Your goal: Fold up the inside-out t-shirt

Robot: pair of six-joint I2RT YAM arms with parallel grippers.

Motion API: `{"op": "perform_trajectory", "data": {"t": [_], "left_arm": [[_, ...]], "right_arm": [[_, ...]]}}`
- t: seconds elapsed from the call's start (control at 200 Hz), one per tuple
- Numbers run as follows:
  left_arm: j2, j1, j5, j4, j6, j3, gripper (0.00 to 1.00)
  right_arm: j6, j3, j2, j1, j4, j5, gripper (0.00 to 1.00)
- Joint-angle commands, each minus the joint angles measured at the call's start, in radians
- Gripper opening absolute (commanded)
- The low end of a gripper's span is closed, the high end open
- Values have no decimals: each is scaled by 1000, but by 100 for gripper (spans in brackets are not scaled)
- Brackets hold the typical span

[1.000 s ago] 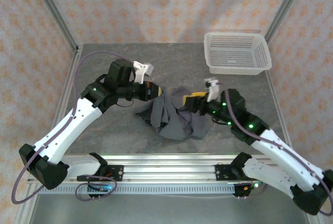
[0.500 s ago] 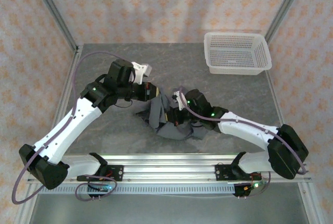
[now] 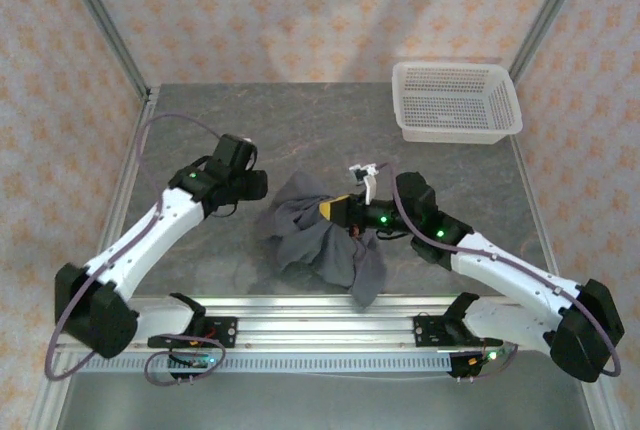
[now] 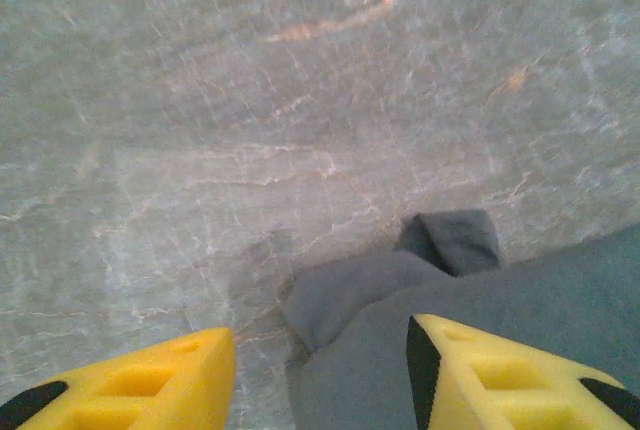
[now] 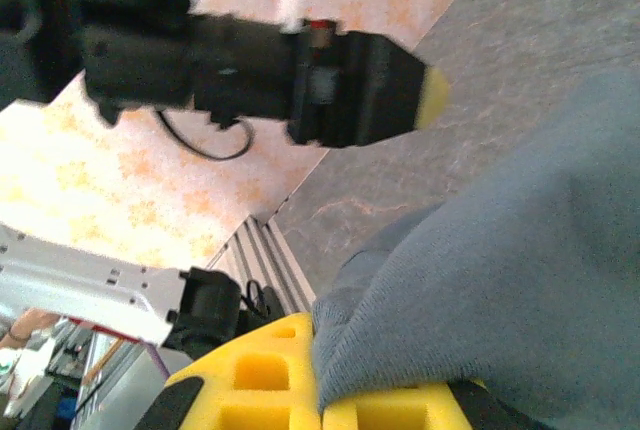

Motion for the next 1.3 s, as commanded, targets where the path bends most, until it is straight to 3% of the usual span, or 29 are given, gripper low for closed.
{"op": "perform_trajectory", "data": {"t": [0.0, 0.095, 0.22, 0.36, 0.495, 0.525, 0.611, 0.646, 0.771, 0.906, 0.991, 1.066, 1.296], "left_arm": [[-161, -2, 5, 50, -34, -7, 50], [-221, -3, 219, 56, -108, -43, 47], [-194, -42, 485, 78, -195, -92, 45], [-99, -171, 416, 37, -121, -82, 50], [20, -207, 454, 97, -107, -80, 57], [39, -207, 422, 88, -106, -72, 52], [47, -206, 316, 59, -103, -57, 12], [35, -203, 296, 53, -103, -46, 0], [-56, -171, 333, 86, -127, -12, 0], [-168, -77, 565, 261, -249, -15, 0], [-202, -58, 643, 338, -281, -9, 0], [-201, -58, 665, 328, -265, 10, 0], [-193, -58, 692, 279, -216, -1, 0]], "right_arm": [[19, -19, 0, -20, 76, 21, 0], [20, -17, 22, -29, 86, 22, 0], [25, -1, 50, -33, 96, 8, 0], [30, 12, 70, -33, 99, -3, 0], [34, 18, 70, -33, 86, -3, 0], [34, 18, 64, -33, 79, 1, 0], [26, 14, 40, -34, 34, 45, 0], [17, 6, 27, -35, 11, 75, 0], [1, -71, -12, -61, -8, 172, 0], [-31, -213, 9, -65, 27, 284, 0], [-18, -264, 67, -62, 123, 173, 10], [-35, -229, 79, -48, 79, 136, 18], [-331, -70, -98, 80, -170, 425, 55]]}}
